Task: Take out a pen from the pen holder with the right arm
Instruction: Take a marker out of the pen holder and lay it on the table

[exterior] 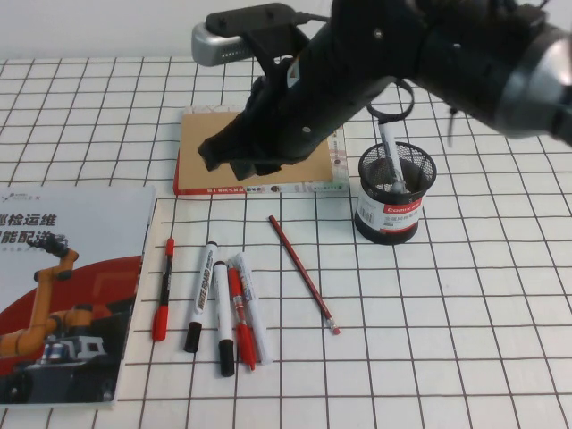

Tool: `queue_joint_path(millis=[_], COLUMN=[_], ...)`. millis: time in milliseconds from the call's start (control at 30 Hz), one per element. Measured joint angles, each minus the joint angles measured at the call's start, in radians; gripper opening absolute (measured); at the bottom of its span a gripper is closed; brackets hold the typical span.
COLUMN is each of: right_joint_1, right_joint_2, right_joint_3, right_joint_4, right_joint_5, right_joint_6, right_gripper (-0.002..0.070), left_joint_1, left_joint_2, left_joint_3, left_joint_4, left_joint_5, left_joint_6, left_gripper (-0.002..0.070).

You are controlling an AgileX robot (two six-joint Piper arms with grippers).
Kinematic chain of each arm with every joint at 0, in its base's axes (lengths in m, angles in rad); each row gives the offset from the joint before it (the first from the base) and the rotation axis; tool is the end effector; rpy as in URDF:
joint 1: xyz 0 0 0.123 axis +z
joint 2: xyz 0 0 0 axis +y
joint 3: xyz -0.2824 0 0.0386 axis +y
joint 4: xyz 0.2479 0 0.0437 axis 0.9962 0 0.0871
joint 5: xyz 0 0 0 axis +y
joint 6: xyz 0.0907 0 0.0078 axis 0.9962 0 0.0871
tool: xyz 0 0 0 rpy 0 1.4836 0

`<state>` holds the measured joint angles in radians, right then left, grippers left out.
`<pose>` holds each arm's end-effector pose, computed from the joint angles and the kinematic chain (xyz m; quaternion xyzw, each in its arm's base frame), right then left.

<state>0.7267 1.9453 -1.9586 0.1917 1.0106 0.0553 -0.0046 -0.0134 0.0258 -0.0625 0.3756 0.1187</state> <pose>0.3207 0.3048 0.3481 -0.2896 0.8962 0.2092 0.2630 0.0524 -0.0023 0.1714 0.0330 0.8042 0.0074 0.5934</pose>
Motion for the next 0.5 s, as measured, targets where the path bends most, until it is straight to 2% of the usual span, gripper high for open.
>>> queue_joint_path(millis=[233,500], right_joint_1=[0.016,0.016], right_joint_2=[-0.351,-0.697], right_joint_3=[0.434,0.779], right_joint_4=[-0.048,-0.078], right_joint_5=[-0.183,-0.207], right_joint_6=[0.000,0.000], right_gripper=[-0.0010,-0.0014], left_joint_1=[0.000,0.000], left_joint_2=[0.000,0.000], left_joint_3=[0.000,0.000], left_joint_4=[0.000,0.000], left_joint_5=[0.000,0.000], left_joint_6=[0.000,0.000], left_gripper=[-0.0004,-0.0005])
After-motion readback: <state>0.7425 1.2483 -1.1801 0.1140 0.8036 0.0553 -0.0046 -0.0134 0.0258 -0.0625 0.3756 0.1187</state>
